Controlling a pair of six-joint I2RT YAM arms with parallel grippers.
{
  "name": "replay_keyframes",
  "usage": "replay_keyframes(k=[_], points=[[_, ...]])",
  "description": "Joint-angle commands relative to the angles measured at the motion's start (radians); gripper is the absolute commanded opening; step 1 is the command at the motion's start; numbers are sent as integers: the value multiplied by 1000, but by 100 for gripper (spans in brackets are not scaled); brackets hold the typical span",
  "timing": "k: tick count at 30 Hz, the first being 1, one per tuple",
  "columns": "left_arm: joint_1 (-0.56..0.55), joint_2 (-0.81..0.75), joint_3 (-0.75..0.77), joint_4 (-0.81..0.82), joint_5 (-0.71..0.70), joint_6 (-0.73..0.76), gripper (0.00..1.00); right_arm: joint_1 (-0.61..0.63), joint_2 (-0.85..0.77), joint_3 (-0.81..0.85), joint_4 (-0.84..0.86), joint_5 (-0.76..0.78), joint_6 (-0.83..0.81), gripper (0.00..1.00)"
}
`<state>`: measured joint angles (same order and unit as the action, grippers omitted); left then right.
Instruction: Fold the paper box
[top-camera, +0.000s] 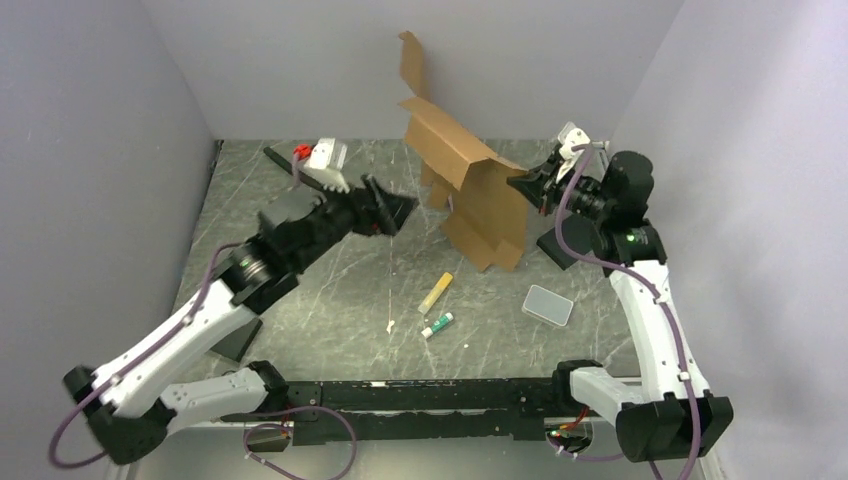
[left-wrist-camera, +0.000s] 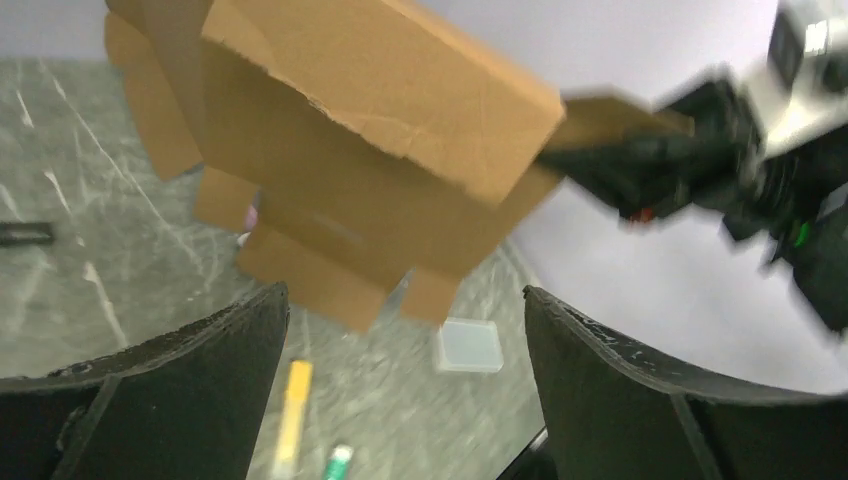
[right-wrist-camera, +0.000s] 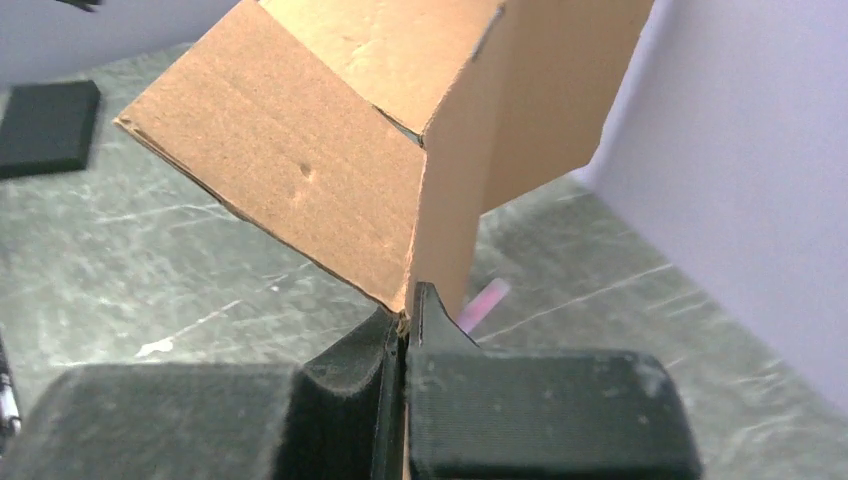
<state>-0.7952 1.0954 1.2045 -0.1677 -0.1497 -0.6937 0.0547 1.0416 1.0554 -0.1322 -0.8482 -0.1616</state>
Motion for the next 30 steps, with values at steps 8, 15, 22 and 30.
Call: replay_keyframes(k=[8,15,22,30], points=[[-1,-279,-102,-145,200,839,97,-4,113,528,-576,26,-462,0],[-1,-350,-186,-93,297,895,97,-4,88,586,-685,-2,-490,0],[-1,-374,-212,-122,302,821,94,-45,42,468,-434,96,-181,0],[-18,-364,-442,-78,546,398,91,-195,61,456,-236,214,92,0]])
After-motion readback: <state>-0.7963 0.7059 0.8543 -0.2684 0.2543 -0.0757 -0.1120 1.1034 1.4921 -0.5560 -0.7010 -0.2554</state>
